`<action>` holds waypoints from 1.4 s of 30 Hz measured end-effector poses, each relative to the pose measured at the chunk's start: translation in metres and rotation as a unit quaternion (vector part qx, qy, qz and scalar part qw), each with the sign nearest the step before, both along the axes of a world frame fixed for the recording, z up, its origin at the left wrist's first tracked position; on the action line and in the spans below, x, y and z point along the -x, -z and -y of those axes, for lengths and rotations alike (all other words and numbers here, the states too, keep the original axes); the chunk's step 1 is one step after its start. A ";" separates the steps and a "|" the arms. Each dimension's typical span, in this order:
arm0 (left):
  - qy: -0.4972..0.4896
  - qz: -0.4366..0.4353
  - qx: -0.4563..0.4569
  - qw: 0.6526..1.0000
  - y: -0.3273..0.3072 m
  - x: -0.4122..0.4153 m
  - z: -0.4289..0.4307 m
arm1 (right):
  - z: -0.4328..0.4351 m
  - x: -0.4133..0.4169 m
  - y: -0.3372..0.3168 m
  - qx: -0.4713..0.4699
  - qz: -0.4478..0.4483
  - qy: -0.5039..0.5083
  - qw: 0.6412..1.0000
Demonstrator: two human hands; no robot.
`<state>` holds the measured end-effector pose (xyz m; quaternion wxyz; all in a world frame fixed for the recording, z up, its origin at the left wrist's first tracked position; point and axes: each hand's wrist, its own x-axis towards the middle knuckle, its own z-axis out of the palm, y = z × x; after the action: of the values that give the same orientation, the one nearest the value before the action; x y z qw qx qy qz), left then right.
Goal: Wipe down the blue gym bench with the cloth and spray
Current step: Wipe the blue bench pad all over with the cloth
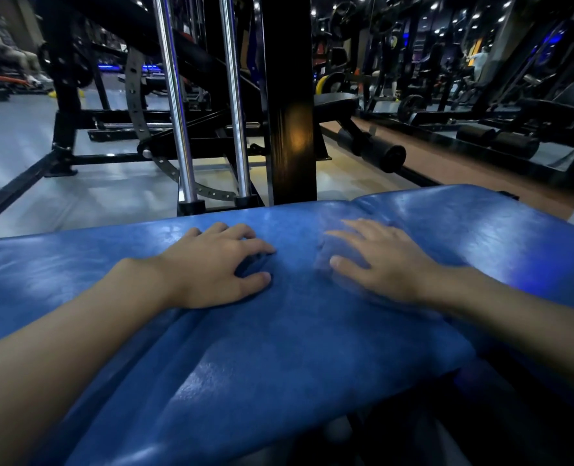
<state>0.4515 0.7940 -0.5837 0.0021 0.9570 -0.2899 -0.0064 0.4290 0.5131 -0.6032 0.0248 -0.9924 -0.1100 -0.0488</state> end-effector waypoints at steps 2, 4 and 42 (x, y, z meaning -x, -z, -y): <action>0.001 0.000 0.006 1.000 0.000 -0.002 -0.001 | -0.017 0.043 -0.001 0.001 0.024 -0.093 0.995; 0.003 -0.001 0.014 1.000 0.001 -0.004 -0.004 | -0.025 0.073 -0.001 -0.006 0.015 -0.172 0.985; -0.047 -0.012 0.001 0.999 -0.001 0.008 -0.026 | 0.006 -0.116 -0.008 -0.081 -0.031 0.007 0.996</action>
<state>0.4431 0.8197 -0.5828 0.0069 0.9695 -0.2442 -0.0180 0.5453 0.5074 -0.5951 0.1080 -0.9890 -0.0976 -0.0271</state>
